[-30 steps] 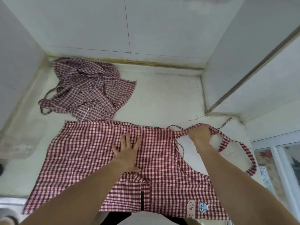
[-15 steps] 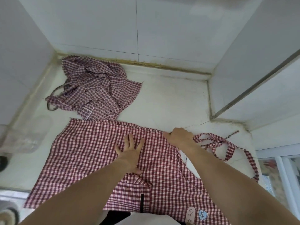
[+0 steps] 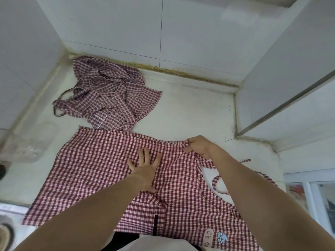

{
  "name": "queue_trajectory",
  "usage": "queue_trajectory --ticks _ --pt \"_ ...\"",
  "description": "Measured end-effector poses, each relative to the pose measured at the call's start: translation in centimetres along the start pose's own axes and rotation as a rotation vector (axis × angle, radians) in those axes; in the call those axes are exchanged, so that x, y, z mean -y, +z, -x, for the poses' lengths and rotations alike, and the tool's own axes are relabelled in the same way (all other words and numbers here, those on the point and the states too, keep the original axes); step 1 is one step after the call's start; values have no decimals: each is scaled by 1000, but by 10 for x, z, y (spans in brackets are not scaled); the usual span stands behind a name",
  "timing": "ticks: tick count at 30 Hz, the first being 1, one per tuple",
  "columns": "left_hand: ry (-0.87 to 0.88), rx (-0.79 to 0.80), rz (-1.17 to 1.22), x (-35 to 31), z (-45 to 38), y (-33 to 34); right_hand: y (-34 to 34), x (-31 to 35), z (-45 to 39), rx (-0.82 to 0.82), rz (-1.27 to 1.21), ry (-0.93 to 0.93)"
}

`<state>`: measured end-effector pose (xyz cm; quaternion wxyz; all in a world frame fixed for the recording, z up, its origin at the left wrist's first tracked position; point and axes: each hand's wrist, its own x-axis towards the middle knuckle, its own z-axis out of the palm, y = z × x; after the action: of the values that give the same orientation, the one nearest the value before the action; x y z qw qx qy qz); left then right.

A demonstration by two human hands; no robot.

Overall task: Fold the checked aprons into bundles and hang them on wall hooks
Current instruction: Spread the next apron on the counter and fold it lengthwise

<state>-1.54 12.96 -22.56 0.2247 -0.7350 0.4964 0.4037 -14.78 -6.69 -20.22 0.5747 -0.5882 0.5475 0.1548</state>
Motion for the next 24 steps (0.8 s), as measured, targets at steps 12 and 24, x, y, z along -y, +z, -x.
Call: queue_trajectory --ticks 12,24 --pt "23 6 15 1 2 -1 -47 78 12 -286 -540 -173" --pt "26 -11 7 1 -1 0 -78 80 34 -542 313 -570"
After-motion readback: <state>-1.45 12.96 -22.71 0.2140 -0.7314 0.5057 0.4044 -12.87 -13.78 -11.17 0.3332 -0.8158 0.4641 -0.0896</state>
